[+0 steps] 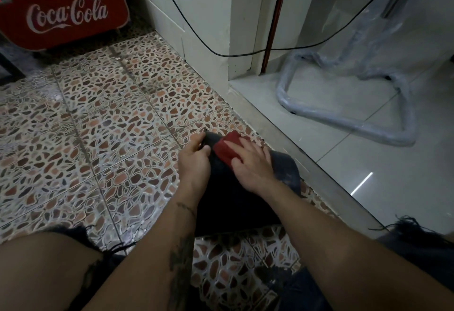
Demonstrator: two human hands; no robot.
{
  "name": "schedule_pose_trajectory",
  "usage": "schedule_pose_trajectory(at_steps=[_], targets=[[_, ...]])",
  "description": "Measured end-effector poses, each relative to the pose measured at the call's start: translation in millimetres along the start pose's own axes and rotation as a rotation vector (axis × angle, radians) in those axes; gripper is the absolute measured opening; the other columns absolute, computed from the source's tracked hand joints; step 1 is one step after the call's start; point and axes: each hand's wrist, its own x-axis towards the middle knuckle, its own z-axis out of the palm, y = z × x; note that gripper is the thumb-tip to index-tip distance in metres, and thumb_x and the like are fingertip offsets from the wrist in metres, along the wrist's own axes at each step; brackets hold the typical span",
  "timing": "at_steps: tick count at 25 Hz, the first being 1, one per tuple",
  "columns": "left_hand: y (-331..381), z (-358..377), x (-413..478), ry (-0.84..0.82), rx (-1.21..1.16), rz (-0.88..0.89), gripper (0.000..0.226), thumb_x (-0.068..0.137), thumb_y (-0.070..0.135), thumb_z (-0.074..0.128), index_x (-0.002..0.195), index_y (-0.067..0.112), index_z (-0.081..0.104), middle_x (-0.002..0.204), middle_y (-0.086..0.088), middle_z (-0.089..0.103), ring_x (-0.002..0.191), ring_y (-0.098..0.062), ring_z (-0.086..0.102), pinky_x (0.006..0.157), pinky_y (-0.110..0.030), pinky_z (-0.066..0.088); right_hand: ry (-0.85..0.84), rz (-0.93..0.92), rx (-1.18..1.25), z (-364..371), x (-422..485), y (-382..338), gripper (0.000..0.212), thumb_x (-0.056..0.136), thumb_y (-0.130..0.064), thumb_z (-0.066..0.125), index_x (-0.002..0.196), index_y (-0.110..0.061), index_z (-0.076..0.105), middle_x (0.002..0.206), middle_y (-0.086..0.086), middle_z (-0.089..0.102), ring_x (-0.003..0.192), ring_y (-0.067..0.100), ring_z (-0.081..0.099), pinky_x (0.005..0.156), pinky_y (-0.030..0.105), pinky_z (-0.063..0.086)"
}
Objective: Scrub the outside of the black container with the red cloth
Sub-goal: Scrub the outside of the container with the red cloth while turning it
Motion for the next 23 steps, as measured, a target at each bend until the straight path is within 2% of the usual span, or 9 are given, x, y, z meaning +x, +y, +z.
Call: schedule_pose_trajectory(at_steps=[3, 6, 8, 10, 15, 17, 20, 23], targets=[[10.4, 4.8, 11.1, 0.024, 0.045, -0.05, 0.05, 0.076, 0.013, 0.058, 0.121, 0.028, 0.071, 0.121, 0.002, 0.072, 0.11, -0.021, 0.067, 0.101, -0.042, 0.053, 0.155, 0.039, -0.027, 3.9, -31.2, 38.1, 0.061, 0.092, -0.042, 0.03, 0.152, -0.044, 0.035, 0.167, -0.003, 0.024, 0.153, 0.02, 0.015, 0.124, 0.049, -0.002], [18.6, 10.6, 7.5, 0.01, 0.124, -0.016, 0.05, 0.085, 0.01, 0.055, 0.132, 0.022, 0.066, 0.137, 0.003, 0.063, 0.125, -0.019, 0.057, 0.112, -0.039, 0.043, 0.154, 0.334, -0.029, -8.2, -51.4, 84.1, 0.054, 0.102, -0.043, 0.028, 0.156, -0.044, 0.024, 0.169, -0.002, 0.017, 0.154, 0.025, 0.012, 0.123, 0.057, 0.002], [20.0, 10.8, 4.5, 0.016, 0.173, 0.025, 0.05, 0.087, 0.008, 0.051, 0.135, 0.021, 0.064, 0.14, 0.003, 0.061, 0.128, -0.018, 0.055, 0.113, -0.037, 0.041, 0.135, 0.48, -0.016, -11.6, -57.7, 90.2, 0.055, 0.104, -0.041, 0.031, 0.158, -0.042, 0.019, 0.168, 0.0, 0.019, 0.153, 0.028, 0.014, 0.122, 0.061, 0.004], [17.2, 10.2, 1.3, 0.027, 0.217, 0.07, 0.051, 0.088, 0.008, 0.048, 0.136, 0.02, 0.063, 0.141, 0.003, 0.061, 0.129, -0.018, 0.054, 0.114, -0.036, 0.041, 0.138, 0.437, -0.063, -10.2, -56.7, 72.2, 0.059, 0.103, -0.039, 0.035, 0.159, -0.039, 0.019, 0.168, 0.001, 0.016, 0.154, 0.028, 0.009, 0.123, 0.058, 0.004], [11.4, 6.0, 0.7, 0.028, 0.267, 0.122, 0.051, 0.088, 0.012, 0.048, 0.137, 0.021, 0.062, 0.14, 0.001, 0.062, 0.127, -0.019, 0.057, 0.112, -0.038, 0.044, 0.059, -0.058, -0.091, 7.0, -64.6, 17.3, 0.066, 0.1, -0.035, 0.043, 0.159, -0.041, 0.013, 0.171, -0.005, 0.002, 0.156, 0.018, -0.005, 0.125, 0.049, -0.004], [11.7, 5.4, -0.3, 0.024, 0.281, 0.126, 0.049, 0.092, 0.011, 0.048, 0.14, 0.02, 0.059, 0.145, 0.001, 0.058, 0.133, -0.018, 0.053, 0.115, -0.03, 0.037, 0.046, -0.016, -0.115, 6.4, -66.7, 31.1, 0.067, 0.101, -0.042, 0.039, 0.159, -0.046, 0.004, 0.171, -0.006, -0.004, 0.155, 0.016, -0.01, 0.124, 0.049, -0.006], [9.2, 4.9, -4.7, 0.009, 0.299, 0.151, 0.05, 0.095, 0.011, 0.047, 0.144, 0.019, 0.055, 0.147, 0.0, 0.055, 0.137, -0.019, 0.048, 0.111, -0.023, 0.031, 0.067, 0.303, -0.08, 0.4, -66.3, 45.8, 0.063, 0.104, -0.045, 0.03, 0.159, -0.044, -0.002, 0.17, -0.005, -0.007, 0.155, 0.02, -0.014, 0.123, 0.054, -0.006], [3.1, 3.7, -4.5, 0.043, 0.327, 0.177, 0.049, 0.093, 0.015, 0.05, 0.141, 0.022, 0.058, 0.143, 0.001, 0.059, 0.135, -0.02, 0.051, 0.115, -0.03, 0.034, 0.086, 0.22, -0.111, 2.0, -67.7, 43.3, 0.063, 0.104, -0.039, 0.036, 0.16, -0.041, 0.006, 0.17, -0.009, -0.001, 0.155, 0.019, -0.008, 0.124, 0.053, -0.003]])
